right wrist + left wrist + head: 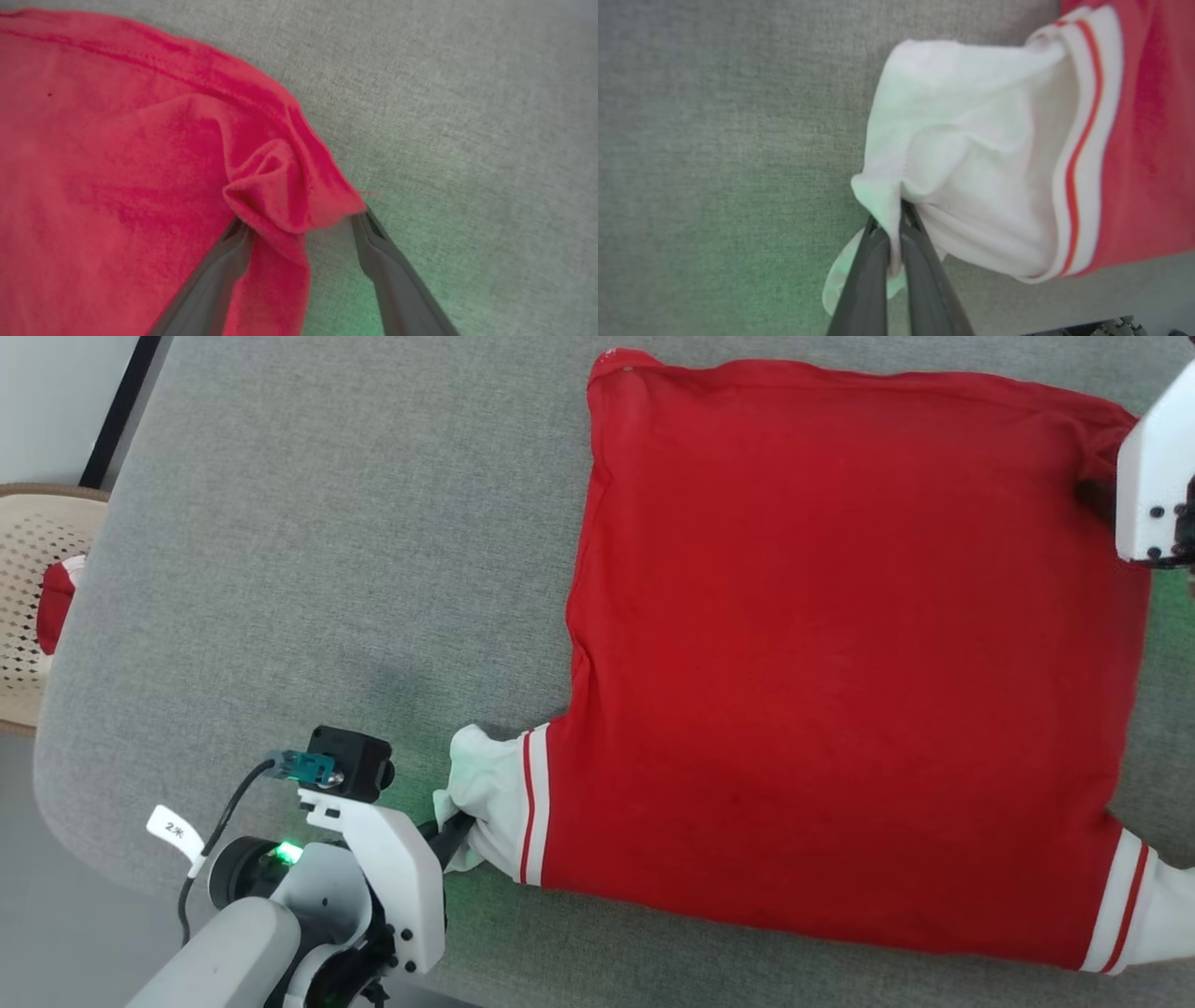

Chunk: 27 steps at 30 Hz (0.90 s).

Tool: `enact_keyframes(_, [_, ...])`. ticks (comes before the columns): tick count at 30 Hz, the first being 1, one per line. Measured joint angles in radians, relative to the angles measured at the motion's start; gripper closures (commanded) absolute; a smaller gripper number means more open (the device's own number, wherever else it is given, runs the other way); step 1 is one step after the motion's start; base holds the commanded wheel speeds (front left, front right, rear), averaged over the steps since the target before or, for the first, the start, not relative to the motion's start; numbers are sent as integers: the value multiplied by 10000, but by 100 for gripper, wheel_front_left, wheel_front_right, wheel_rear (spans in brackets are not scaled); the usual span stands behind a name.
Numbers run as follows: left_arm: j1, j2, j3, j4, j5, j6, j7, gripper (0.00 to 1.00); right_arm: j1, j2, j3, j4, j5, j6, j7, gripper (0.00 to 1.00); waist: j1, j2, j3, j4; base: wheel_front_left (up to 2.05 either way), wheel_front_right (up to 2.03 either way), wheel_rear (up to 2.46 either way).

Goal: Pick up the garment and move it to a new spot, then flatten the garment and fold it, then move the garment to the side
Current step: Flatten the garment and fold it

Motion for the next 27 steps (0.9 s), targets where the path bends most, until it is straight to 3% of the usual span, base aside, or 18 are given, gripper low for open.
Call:
enact_keyframes(1, [-36, -23, -19, 63, -2, -35, -27, 100, -114, -31, 153, 138, 82, -27, 180, 61, -1, 1, 2, 16, 0, 0, 0])
enact_keyframes(2, [-43, -56, -19, 113, -4, -61, -65, 100, -180, -81, 303, 196, 157, -25, 242, 100, 0, 1, 4, 9, 0, 0, 0])
enact_keyframes(8, [-63, -82, 59, 378, -84, -128, -236, 100, -226, -169, 748, 284, 347, 12, -270, 100, 0, 1, -54, -201, 0, 0, 0])
enact_keyframes(12, [-11, 102, 226, 474, -121, -105, -311, 100, 123, -466, 1430, -316, 886, 12, -472, 100, -1, 1, -207, -555, 0, 0, 0])
enact_keyframes(20, [181, 738, 631, 372, -132, 192, -368, 100, 1796, -1384, 2176, -2821, 2625, 8, -226, 100, 0, 0, -620, -1548, 0, 0, 0])
enact_keyframes(27, [450, 1241, 901, 173, -186, 376, -395, 100, 4110, -1739, 1664, -5369, 3427, 8, -52, 100, 0, 0, -1020, -2443, 0, 0, 0])
